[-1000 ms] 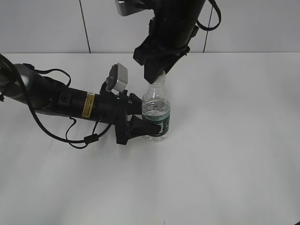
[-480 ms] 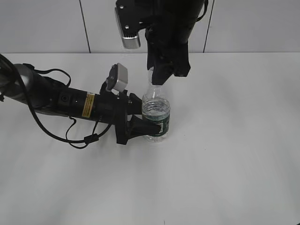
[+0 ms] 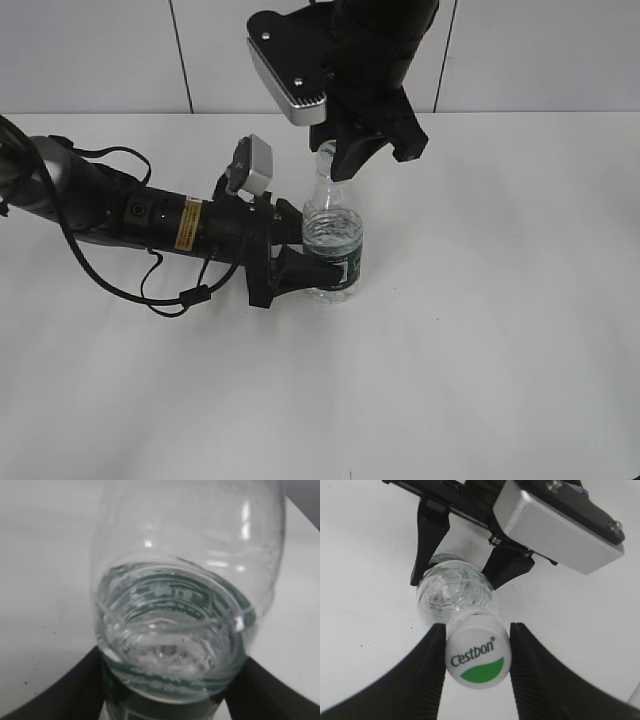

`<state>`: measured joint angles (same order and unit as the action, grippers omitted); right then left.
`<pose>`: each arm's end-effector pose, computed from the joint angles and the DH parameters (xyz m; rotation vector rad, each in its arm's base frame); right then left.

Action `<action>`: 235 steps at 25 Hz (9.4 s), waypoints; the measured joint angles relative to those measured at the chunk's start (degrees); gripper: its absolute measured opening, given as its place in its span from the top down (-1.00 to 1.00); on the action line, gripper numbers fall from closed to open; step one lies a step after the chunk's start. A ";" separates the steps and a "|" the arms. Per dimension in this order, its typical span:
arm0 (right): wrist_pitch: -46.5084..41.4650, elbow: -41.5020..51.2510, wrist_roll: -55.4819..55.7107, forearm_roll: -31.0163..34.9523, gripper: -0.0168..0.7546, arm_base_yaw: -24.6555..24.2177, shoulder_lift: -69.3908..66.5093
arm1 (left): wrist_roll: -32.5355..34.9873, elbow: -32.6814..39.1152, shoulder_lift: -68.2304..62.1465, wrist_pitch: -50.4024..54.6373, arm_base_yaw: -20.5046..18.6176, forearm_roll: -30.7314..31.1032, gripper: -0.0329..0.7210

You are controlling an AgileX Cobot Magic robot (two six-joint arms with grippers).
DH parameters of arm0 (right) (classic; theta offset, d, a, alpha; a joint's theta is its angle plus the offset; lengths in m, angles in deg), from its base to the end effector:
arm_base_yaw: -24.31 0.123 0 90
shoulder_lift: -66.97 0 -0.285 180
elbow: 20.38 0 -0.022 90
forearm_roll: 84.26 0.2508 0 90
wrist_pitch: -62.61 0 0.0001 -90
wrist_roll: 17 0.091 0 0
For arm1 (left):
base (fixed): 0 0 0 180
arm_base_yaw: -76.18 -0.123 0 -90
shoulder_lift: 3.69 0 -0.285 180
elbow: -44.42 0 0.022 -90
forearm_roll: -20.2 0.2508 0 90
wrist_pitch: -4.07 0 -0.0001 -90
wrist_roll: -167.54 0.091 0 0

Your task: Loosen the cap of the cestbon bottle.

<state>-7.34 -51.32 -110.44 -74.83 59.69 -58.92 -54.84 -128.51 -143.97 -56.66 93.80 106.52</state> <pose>0.3527 0.2677 0.2674 -2.5330 1.2697 0.0190 0.3586 -0.1970 0.0710 1.3834 1.6138 -1.0463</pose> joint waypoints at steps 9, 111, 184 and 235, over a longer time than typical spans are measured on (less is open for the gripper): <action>-0.04 0.00 3.57 1.35 0.19 0.00 3.73 | 0.00 0.00 0.00 -0.11 0.00 0.13 -0.21; 24.86 28.61 73.99 8.66 -0.43 -17.25 1.27 | -5.93 0.16 2.08 -8.18 -16.14 8.05 -0.64; 0.28 39.59 75.39 2.14 -0.43 -38.60 44.46 | 56.37 8.53 62.22 130.66 -25.14 -90.83 -0.55; 6.31 78.74 78.81 0.54 -0.32 -34.90 118.46 | 56.81 39.84 132.84 123.03 -23.46 -98.42 -0.55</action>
<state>-1.03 27.42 -31.63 -74.29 24.80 59.54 1.97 -88.67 -11.13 66.37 70.34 8.10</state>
